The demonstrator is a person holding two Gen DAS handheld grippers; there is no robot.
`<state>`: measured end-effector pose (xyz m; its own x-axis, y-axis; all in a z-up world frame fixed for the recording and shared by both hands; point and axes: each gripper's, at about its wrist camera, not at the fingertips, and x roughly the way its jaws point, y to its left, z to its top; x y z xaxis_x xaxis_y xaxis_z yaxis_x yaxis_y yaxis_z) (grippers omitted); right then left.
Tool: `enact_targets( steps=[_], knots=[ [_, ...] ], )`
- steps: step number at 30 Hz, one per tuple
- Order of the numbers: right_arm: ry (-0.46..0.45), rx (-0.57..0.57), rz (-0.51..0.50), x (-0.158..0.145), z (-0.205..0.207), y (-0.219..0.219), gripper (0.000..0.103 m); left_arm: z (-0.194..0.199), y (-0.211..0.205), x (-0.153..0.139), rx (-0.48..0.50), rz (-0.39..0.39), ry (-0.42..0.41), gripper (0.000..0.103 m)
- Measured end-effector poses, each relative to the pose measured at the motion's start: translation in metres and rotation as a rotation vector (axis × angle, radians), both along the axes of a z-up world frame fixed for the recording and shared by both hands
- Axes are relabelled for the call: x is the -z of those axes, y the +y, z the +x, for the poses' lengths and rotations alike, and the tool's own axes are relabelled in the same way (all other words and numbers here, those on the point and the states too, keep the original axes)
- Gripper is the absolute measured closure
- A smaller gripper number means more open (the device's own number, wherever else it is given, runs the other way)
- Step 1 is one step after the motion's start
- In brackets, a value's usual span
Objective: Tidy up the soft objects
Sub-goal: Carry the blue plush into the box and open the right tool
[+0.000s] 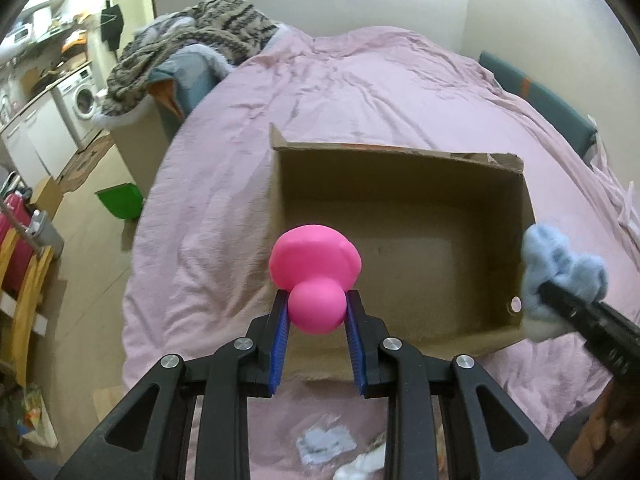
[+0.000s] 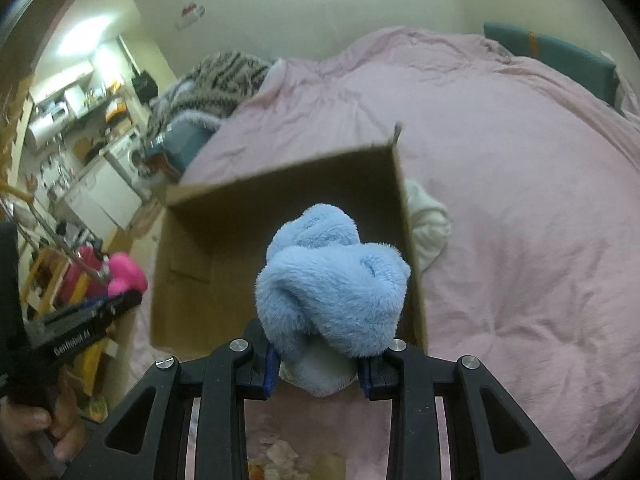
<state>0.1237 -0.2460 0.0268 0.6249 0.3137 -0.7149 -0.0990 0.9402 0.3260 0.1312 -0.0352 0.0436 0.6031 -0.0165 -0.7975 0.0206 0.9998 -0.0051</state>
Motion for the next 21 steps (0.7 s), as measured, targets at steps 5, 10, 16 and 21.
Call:
enact_targets(
  steps=[5,10,16,21],
  knots=[
    [0.090,-0.009,-0.015,0.026,0.008,0.007,0.070,0.009,-0.008,0.027,0.038,0.006,0.020,0.079],
    [0.094,-0.027,-0.039,0.028,0.010,0.014,0.069,0.014,-0.006,0.036,0.026,0.004,-0.016,0.079],
    [0.106,-0.009,-0.031,0.031,0.010,0.008,0.069,0.018,-0.003,0.046,0.010,-0.014,0.014,0.078],
    [0.101,-0.016,-0.042,0.032,0.010,0.013,0.063,0.018,-0.006,0.049,0.030,-0.010,0.017,0.078]
  ],
)
